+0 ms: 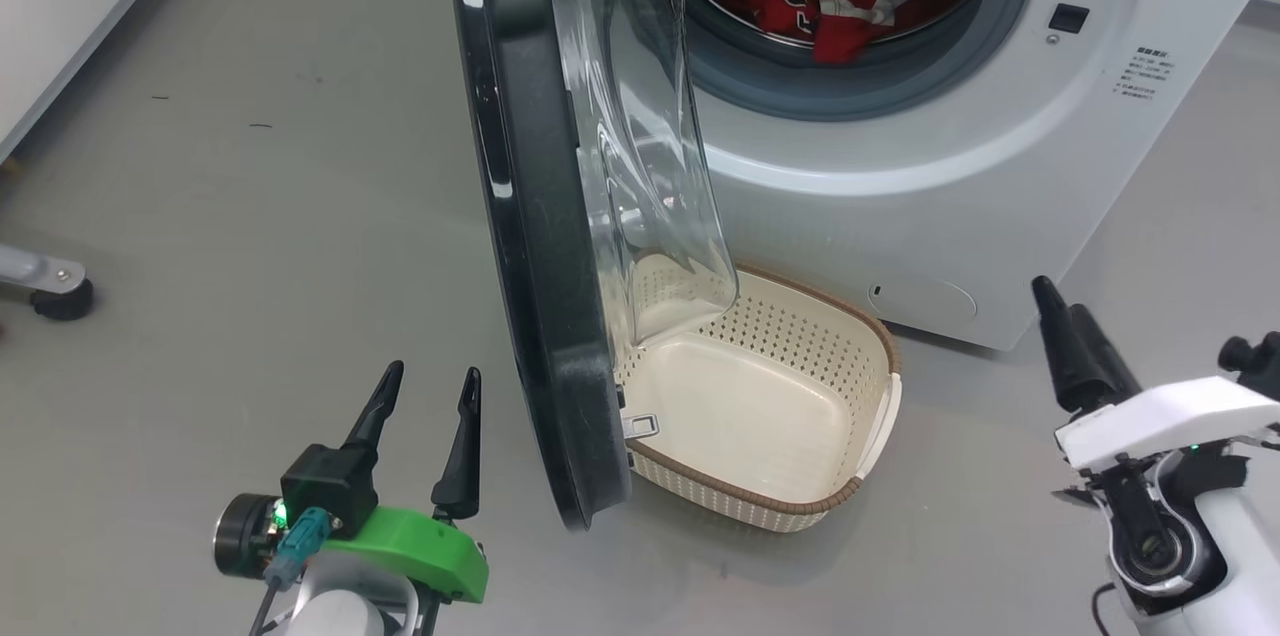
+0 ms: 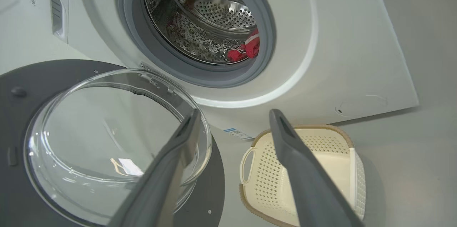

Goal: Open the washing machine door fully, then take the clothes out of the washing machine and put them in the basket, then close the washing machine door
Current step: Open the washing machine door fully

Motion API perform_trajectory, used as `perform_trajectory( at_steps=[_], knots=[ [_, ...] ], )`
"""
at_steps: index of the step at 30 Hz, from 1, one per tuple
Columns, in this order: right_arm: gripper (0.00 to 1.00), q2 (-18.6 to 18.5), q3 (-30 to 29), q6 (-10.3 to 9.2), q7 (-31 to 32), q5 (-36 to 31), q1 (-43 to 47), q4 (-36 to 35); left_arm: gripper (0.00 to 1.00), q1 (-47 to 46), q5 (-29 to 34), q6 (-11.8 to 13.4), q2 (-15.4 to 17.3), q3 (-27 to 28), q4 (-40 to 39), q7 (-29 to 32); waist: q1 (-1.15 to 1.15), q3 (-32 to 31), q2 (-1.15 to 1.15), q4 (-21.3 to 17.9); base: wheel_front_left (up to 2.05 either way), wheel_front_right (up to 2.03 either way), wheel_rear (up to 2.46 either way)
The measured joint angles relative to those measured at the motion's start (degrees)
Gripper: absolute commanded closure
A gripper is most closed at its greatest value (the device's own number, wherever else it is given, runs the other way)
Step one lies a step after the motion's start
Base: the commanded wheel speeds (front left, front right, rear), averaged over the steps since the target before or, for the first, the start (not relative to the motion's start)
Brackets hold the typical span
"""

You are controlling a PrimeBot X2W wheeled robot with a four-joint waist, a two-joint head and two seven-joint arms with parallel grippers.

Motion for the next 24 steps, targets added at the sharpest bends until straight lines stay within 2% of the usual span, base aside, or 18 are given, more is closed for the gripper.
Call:
perform_trajectory(
  at_steps=[4, 5, 6, 7, 10, 17, 20, 24],
  knots=[
    [0.0, -2.89, 0.33, 0.01, -7.43, -9.2, 0.47, -0.08, 0.0, 0.0, 0.0, 0.09, 0.0, 0.22, 0.0, 0.0, 0.0, 0.09, 0.0, -0.21, 0.0, 0.0, 0.0],
    [0.0, -2.89, 0.33, 0.01, -7.43, -9.2, 0.47, -0.08, 0.0, 0.0, 0.0, 0.09, 0.0, 0.22, 0.0, 0.0, 0.0, 0.09, 0.0, -0.21, 0.0, 0.0, 0.0],
    [0.0, -5.1, 0.9, 0.01, -11.0, -15.27, 0.47, -0.09, 0.0, 0.0, 0.0, 0.16, 0.01, 0.33, 0.0, 0.0, 0.0, 0.11, 0.0, -0.31, 0.0, 0.0, 0.0],
    [0.0, -5.1, 0.9, 0.01, -11.0, -15.27, 0.47, -0.09, 0.0, 0.0, 0.0, 0.16, 0.01, 0.33, 0.0, 0.0, 0.0, 0.11, 0.0, -0.31, 0.0, 0.0, 0.0],
    [0.0, -6.6, 0.41, -0.07, -16.5, -21.81, 0.48, -0.1, 0.0, 0.0, 0.0, 0.16, 0.0, 0.45, 0.02, 0.0, 0.0, 0.1, 0.0, -0.44, 0.0, 0.0, 0.0],
    [0.0, -7.16, 0.32, -5.2, -13.88, -34.03, 1.9, -1.09, 0.0, 0.01, 0.0, 0.2, 0.0, 0.67, 0.08, 0.0, 0.0, -0.02, 0.0, -0.7, 0.0, 0.0, 0.0],
    [0.0, -5.61, -1.34, -7.05, -13.39, -37.43, 3.35, -2.97, 0.0, 0.02, 0.0, 0.24, 0.0, 0.85, 0.07, 0.0, 0.0, -0.05, 0.0, -0.77, 0.0, 0.0, 0.0],
    [0.0, -2.77, -1.83, -7.72, -13.39, -40.32, 5.08, -5.03, 0.0, 0.02, 0.0, 0.24, 0.0, 0.9, 0.05, 0.0, 0.0, -0.01, 0.0, -0.8, 0.0, 0.0, 0.0]
  ],
)
